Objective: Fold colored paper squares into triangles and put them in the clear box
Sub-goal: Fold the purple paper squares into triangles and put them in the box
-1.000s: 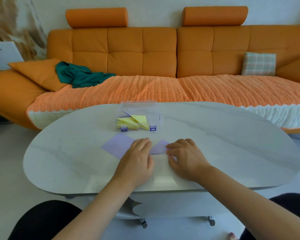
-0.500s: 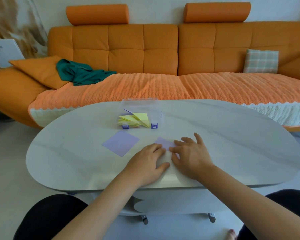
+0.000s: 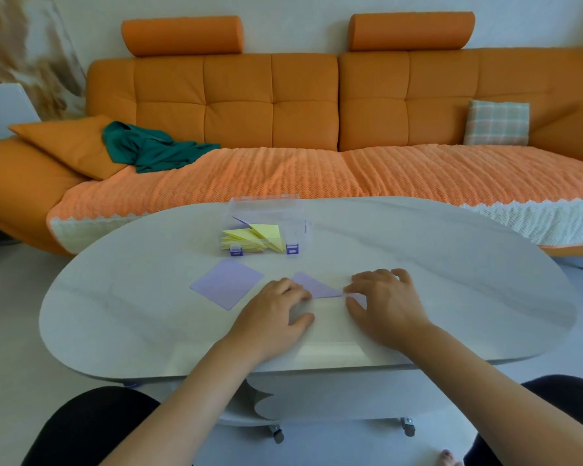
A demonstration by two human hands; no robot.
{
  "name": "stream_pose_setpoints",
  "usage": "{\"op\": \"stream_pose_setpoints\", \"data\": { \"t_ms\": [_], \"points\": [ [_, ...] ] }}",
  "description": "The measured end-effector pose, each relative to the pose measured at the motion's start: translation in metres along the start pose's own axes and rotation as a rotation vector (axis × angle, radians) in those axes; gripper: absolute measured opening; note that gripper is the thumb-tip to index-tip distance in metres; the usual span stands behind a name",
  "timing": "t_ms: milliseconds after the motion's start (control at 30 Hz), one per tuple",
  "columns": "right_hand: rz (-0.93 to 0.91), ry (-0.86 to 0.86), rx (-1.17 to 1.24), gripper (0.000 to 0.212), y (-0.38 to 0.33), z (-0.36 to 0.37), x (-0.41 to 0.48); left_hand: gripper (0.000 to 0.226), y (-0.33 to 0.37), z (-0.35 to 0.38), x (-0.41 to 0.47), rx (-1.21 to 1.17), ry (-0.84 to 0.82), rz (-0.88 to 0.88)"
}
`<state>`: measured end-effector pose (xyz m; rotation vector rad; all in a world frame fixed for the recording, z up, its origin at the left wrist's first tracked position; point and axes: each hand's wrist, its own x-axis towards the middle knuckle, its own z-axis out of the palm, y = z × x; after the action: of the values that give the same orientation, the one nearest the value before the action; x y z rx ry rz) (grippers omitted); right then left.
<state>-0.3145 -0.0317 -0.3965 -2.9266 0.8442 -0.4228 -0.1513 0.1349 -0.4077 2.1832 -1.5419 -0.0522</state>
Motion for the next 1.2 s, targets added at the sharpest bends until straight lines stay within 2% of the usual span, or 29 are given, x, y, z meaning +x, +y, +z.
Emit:
{"op": "stream_pose_setpoints", "data": {
  "t_ms": [167,267,367,467,567,700,933,1033,1100,1200],
  "points": [
    [-0.17,-0.025,0.156,0.031,0.005,-0.002,0.014,0.046,-0.008,-0.01,0.021,-0.02,-0.021,-0.021],
    [-0.309,-0.033,0.125,0.028,0.006,-0.007,0.024,0.04,-0.011,-0.015,0.033,-0.025,-0.029,-0.001],
    [-0.464,0.036,0.052,0.022,0.003,-0.009,0.033,0.038,-0.017,-0.016,0.04,-0.007,-0.031,0.057],
    [-0.553,0.108,0.029,0.031,-0.008,-0.008,0.038,0.038,-0.022,-0.015,0.041,-0.02,0.015,0.117],
    [-0.527,0.027,0.112,0.03,-0.013,-0.011,0.043,0.028,-0.022,-0.014,0.043,0.009,0.074,0.201],
    [-0.532,-0.027,0.101,0.023,-0.011,-0.011,0.048,0.018,-0.023,-0.013,0.044,0.045,0.105,0.281],
    [-0.513,-0.014,-0.023,0.036,-0.013,-0.008,0.054,0.029,-0.027,-0.017,0.046,-0.035,0.076,0.239],
    [-0.464,0.032,-0.013,0.035,-0.013,-0.007,0.055,0.016,-0.023,-0.016,0.045,-0.014,0.098,0.246],
    [-0.417,0.059,0.082,0.029,-0.013,-0.008,0.054,0.01,-0.018,-0.016,0.043,-0.03,0.144,0.208],
    [-0.287,0.065,0.389,0.016,-0.013,-0.011,0.054,0.011,-0.011,-0.021,0.044,-0.124,0.134,0.073]
  ]
}}
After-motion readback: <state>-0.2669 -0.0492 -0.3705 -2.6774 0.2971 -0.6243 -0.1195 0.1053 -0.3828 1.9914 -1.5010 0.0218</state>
